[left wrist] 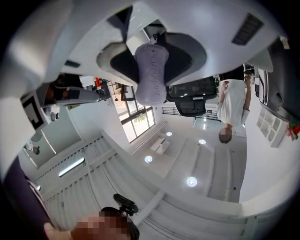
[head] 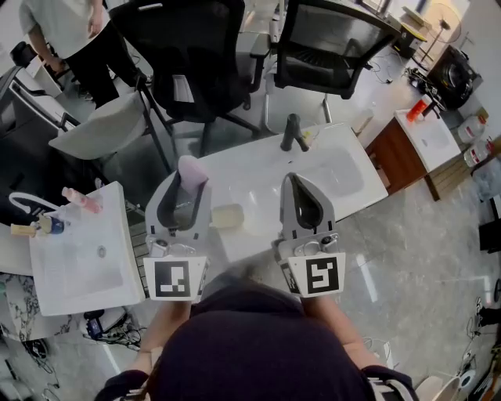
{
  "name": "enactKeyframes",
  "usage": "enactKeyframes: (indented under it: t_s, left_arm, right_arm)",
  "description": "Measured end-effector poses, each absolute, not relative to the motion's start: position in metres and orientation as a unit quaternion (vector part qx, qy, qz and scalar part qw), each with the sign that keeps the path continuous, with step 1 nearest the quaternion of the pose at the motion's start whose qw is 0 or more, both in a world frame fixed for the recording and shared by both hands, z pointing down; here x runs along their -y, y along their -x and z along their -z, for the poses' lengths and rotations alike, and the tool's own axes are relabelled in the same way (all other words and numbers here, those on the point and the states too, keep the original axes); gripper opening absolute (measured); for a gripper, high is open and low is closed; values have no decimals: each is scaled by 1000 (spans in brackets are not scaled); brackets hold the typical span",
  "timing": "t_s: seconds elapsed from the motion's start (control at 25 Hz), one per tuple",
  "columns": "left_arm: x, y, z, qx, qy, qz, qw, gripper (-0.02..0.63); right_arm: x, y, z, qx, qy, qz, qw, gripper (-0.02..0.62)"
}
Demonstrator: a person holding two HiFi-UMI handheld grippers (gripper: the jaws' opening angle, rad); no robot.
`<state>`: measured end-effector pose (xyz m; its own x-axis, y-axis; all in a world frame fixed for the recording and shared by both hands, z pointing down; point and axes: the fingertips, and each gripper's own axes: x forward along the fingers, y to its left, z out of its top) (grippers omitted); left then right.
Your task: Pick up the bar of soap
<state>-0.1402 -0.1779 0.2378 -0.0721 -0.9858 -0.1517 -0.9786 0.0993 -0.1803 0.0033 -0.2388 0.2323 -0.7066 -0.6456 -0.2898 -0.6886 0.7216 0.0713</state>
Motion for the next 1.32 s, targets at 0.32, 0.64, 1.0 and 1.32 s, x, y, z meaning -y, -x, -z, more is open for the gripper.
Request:
enactKeyframes:
  t_s: [0.32, 0.64, 1.0, 1.32]
  left_arm:
    - [165, 157, -219, -732, 668, 7, 132, 173]
    - [147, 169, -238, -723, 680, 5, 122, 173]
    - [145, 165, -243, -710, 693, 1, 123, 173]
    - [155, 163, -248, -706, 698, -8, 118, 173]
  right_arm:
    - [229, 7, -211, -912, 377, -106, 118, 17]
    - [205, 23, -221, -910, 384, -113, 110, 17]
    - [199, 24, -224, -907, 392, -103, 110, 17]
    - [209, 20, -233, -906, 399, -100, 103, 17]
